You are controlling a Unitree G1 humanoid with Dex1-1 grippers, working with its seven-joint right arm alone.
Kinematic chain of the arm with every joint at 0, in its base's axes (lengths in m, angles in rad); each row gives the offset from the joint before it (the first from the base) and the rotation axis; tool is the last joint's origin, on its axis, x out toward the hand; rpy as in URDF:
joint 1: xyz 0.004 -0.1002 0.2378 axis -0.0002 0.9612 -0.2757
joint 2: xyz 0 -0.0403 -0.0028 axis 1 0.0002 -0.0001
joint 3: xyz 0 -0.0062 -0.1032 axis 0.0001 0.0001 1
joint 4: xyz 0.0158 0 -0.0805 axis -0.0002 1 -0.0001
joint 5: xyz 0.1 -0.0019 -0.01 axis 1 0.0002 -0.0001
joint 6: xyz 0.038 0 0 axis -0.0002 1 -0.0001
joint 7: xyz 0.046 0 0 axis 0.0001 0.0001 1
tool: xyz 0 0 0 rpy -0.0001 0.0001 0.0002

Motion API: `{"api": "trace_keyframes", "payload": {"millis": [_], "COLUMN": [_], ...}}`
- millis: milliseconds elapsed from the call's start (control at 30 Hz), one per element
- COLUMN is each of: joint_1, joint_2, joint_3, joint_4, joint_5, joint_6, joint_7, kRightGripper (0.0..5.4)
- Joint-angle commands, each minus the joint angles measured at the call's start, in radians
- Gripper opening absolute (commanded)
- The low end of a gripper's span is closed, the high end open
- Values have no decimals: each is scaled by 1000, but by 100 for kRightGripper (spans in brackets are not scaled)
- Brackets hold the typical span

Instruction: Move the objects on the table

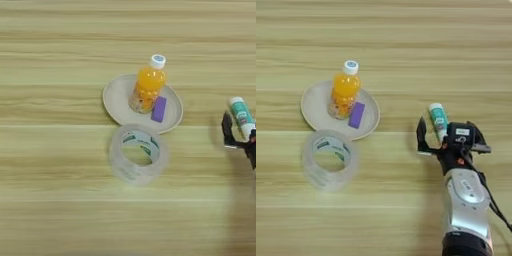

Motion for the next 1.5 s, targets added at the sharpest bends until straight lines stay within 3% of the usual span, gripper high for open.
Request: {"api": "trace_keyframes", "payload": {"millis": [33, 933, 1500], "joint_1": [-68, -184, -215], "joint_2": [-60, -76, -72], "joint_3": [-19, -2, 9], "joint_4": [2, 315, 365], "joint_5": [7, 16, 18], "joint_6": [-35, -115, -148], "joint_7": [-4, 35, 54], "kRightGripper": [537, 537, 361]}}
